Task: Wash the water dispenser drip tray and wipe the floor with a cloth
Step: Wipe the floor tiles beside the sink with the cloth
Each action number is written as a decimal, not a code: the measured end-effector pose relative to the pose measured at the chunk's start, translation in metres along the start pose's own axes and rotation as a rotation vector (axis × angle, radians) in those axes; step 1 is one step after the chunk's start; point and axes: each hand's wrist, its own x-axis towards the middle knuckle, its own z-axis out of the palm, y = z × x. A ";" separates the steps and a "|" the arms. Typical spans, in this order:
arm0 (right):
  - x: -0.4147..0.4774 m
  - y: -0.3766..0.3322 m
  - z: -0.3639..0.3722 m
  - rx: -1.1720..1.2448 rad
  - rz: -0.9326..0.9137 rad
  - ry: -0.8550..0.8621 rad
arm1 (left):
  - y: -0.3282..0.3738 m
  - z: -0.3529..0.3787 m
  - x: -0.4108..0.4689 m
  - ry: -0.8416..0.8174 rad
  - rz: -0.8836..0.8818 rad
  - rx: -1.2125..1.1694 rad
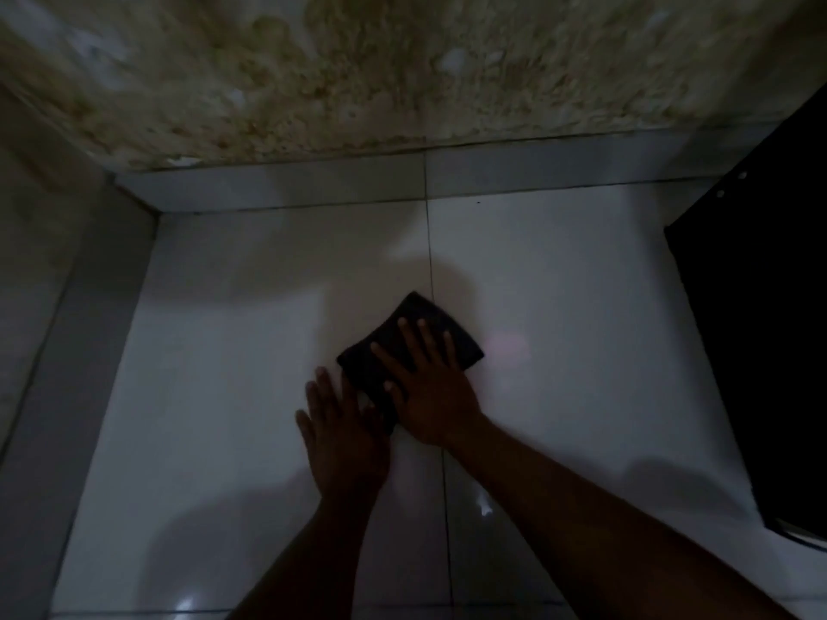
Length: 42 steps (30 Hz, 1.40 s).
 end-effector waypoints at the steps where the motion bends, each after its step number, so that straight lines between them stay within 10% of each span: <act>1: -0.007 -0.004 0.002 0.002 -0.028 -0.011 | -0.002 0.000 -0.003 -0.002 0.006 0.005; 9: -0.037 0.047 -0.025 -0.080 -0.066 -0.058 | 0.026 0.002 -0.015 -0.013 0.065 -0.030; 21: -0.105 0.133 -0.071 -0.181 0.469 -0.042 | 0.042 0.007 -0.034 -0.066 0.117 0.002; 36: -0.149 0.014 -0.020 -0.066 0.023 -0.115 | 0.017 0.011 -0.050 -0.031 0.122 0.031; 42: -0.114 0.037 -0.032 -0.150 0.295 -0.080 | 0.000 0.008 -0.060 0.017 -0.025 0.038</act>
